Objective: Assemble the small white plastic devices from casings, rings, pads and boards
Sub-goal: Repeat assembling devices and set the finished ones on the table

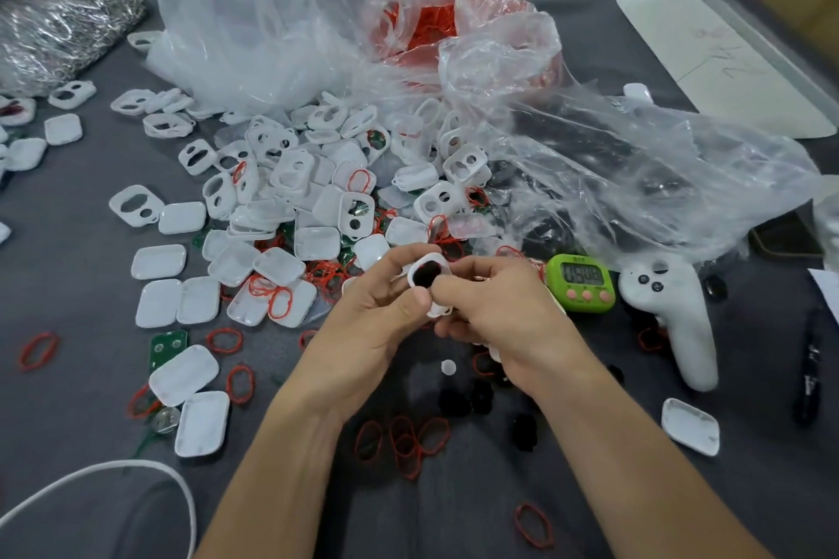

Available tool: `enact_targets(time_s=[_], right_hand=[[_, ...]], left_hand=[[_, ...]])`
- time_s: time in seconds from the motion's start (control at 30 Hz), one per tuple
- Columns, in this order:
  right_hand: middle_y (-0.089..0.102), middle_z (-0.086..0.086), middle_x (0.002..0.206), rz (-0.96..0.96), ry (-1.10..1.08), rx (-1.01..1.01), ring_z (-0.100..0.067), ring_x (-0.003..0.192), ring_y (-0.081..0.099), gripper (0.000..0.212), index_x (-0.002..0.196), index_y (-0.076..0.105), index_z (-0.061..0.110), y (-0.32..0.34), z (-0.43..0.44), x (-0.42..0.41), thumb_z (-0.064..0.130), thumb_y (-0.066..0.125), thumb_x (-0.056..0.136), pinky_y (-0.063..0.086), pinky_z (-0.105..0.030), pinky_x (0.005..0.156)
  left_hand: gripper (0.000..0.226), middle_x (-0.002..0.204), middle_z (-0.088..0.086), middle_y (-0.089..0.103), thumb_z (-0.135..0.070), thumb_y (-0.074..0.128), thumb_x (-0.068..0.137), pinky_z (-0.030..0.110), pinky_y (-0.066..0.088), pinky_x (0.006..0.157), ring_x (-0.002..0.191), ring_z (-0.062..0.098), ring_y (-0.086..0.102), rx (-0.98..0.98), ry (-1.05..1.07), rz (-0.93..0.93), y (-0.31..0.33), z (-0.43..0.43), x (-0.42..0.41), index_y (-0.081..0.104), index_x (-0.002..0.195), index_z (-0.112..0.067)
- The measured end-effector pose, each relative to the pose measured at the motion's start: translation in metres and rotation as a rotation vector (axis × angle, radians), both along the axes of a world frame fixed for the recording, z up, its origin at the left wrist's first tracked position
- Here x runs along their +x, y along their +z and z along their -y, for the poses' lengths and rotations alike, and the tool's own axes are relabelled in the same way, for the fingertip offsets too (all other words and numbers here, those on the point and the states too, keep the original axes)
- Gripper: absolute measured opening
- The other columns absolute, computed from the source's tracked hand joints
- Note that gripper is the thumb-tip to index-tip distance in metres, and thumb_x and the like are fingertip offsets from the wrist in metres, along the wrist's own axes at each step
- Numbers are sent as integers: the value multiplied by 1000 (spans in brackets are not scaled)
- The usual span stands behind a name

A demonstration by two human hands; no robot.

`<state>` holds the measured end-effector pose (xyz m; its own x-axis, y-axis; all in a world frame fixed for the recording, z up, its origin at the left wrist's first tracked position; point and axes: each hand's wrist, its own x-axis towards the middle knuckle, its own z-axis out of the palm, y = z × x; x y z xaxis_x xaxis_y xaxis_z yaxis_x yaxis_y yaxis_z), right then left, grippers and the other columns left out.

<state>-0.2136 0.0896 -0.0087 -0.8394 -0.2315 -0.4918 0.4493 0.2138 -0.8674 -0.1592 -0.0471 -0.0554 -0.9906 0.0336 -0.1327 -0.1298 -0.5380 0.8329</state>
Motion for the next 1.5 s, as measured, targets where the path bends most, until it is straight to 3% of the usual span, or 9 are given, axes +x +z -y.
enact_targets(time_s=[0.13,0.23,0.43,0.63,0.83,0.93,1.1,1.3,1.5], right_hand=[[75,-7,67,-109,89,131,-16,51,67,34,78,77,18,7,-4,-7,49,80,65,51,-24,53],[75,3,65,-313,32,281,-10,51,65,32,78,75,34,14,-12,-23,65,72,71,53,-30,54],[76,10,77,-726,171,633,-9,78,70,11,83,81,26,14,10,-61,19,73,86,56,-30,82],[72,-9,108,-883,381,812,-27,116,58,24,103,81,30,13,51,-86,16,66,90,47,-33,99],[39,10,75,-933,637,956,-27,116,49,18,98,81,30,2,65,-82,17,70,90,35,-36,102],[56,6,88,-994,717,1072,-26,115,51,20,101,77,31,-3,68,-81,18,67,90,33,-38,102],[67,-7,115,-1075,598,1099,-30,119,53,20,106,75,18,-7,73,-91,13,58,96,34,-42,107],[68,-5,97,-1014,404,1008,-30,90,65,8,98,66,13,-15,75,-107,10,63,92,40,-35,72],[76,5,94,-1108,274,632,-18,95,64,13,88,82,23,-15,61,-104,17,71,91,41,-25,84]], left_hand=[[42,117,9,74,-12,64,88,36,58,93,109,22,70,128,66,53,-4,4,-4,58,130,-8],[67,126,12,72,-26,90,73,37,58,93,121,27,67,260,90,98,-5,12,-4,61,131,-8],[66,129,14,71,-35,94,68,31,60,84,112,23,72,423,122,83,-8,32,-4,73,122,-6],[86,127,14,71,-37,97,64,30,61,82,110,22,73,450,152,86,-8,37,-6,60,133,0],[55,127,13,72,-36,93,71,32,59,87,115,23,71,427,100,40,-4,36,-4,78,117,-11],[56,128,14,71,-36,94,69,32,59,87,115,24,71,409,98,50,-4,34,-5,77,118,-13],[57,127,17,71,-35,92,71,33,60,86,112,26,72,389,97,58,-4,33,-6,76,121,-12],[74,126,19,71,-35,95,67,34,60,83,110,28,73,370,87,72,-5,30,-4,66,127,-3],[78,128,20,70,-36,96,66,34,60,84,110,28,72,351,81,67,-2,29,-3,65,129,-4]])
